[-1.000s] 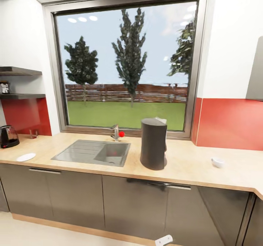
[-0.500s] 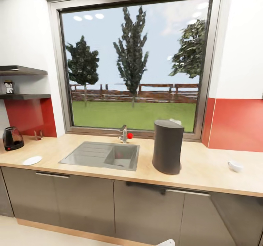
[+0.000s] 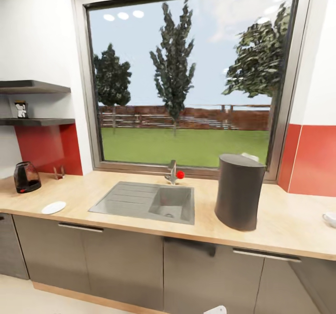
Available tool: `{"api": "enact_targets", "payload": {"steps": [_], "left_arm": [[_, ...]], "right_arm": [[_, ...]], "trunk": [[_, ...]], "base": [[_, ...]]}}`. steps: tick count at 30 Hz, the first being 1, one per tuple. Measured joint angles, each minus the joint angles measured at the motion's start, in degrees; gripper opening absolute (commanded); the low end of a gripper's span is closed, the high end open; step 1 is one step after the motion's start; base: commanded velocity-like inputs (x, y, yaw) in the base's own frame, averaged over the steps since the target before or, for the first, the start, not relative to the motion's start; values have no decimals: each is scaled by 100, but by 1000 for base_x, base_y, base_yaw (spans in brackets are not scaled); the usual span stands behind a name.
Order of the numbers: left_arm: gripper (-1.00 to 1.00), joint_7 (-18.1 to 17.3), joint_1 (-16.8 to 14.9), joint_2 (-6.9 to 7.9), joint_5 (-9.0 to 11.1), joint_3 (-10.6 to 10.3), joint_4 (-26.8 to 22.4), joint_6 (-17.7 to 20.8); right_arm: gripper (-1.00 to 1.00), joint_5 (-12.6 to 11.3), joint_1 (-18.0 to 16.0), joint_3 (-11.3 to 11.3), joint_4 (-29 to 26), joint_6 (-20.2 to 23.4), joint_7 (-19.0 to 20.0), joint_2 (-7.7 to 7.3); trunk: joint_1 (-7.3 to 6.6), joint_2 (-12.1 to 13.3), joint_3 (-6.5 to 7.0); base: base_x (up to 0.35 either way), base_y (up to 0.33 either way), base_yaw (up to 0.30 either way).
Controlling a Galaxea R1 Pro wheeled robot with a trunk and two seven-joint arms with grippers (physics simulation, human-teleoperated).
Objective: Set up a coffee station on the kitchen countertop: keep the coffee maker on the countertop, move the bottle of coffee from the kitchen shelf to the counter next to the coffee maker, place a paper coffee filter on top of the coffee maker, put the saucer next to the coffee maker with the coffee cup on the saucer, and place the electric kettle next to the coffee maker.
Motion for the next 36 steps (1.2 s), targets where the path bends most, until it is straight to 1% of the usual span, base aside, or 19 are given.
{"api": "enact_targets", "payload": {"steps": [25,29,36], "left_arm": [[100,0,-1,16,0,-6,-4,-3],[100,0,1,14,0,2,2,-102],[100,9,0,39,5,5,0,-107]], "right_arm": [[100,3,0,0,4,0,18,0],[100,3,0,0,9,0,16,0],[100,3,0,0,9,0,16,0]], "trunk": [[-1,-1,-228],[0,0,-264],[0,0,-328]], "base": [[166,322,1],[157,318,0],[112,325,0]]}}
